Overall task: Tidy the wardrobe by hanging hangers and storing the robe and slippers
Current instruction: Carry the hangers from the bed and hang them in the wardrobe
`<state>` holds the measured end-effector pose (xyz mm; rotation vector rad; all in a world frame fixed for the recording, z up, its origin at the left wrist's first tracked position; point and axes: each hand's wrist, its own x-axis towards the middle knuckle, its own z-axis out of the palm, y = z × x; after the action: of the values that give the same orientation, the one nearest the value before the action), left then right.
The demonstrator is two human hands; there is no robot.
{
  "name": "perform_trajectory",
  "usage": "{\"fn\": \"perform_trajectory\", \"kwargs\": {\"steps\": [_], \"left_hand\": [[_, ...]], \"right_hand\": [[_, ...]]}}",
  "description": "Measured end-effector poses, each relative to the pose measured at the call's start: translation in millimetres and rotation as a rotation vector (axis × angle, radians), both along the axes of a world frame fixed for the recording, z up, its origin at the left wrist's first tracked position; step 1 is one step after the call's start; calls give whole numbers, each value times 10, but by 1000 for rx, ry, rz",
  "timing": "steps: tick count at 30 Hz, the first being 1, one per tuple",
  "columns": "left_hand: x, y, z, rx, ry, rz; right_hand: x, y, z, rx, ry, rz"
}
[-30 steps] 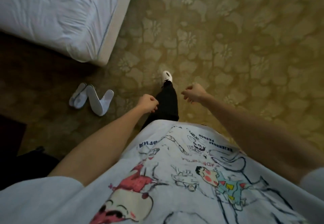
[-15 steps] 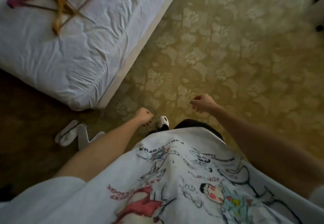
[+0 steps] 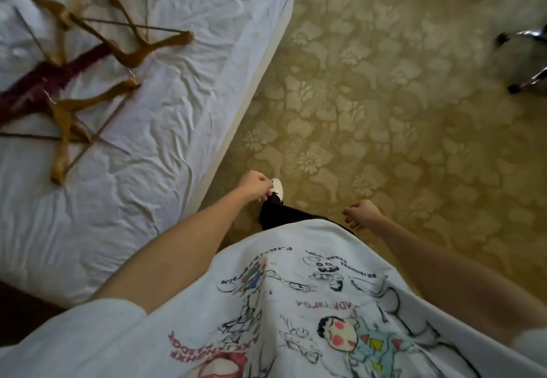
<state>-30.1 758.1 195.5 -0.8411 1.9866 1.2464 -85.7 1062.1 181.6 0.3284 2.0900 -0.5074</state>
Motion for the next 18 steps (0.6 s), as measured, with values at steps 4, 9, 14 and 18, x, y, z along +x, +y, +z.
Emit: {"fn": "perform_trajectory", "kwargs": {"steps": [4, 9, 14, 18], "left_hand": [[-695, -548, 120, -50, -49, 50], [-1309, -1259, 135, -107, -62, 232], [-1817, -1799, -6, -83, -162, 334], [-2358, -2201, -254, -49, -223, 457]], "right_hand": [[-1070, -892, 163, -75, 7, 118], [-2163, -2173, 438, -248, 46, 289], [-3039, -3195, 626, -386, 75, 432], [-3842, -3751, 527, -374, 49, 539]]}}
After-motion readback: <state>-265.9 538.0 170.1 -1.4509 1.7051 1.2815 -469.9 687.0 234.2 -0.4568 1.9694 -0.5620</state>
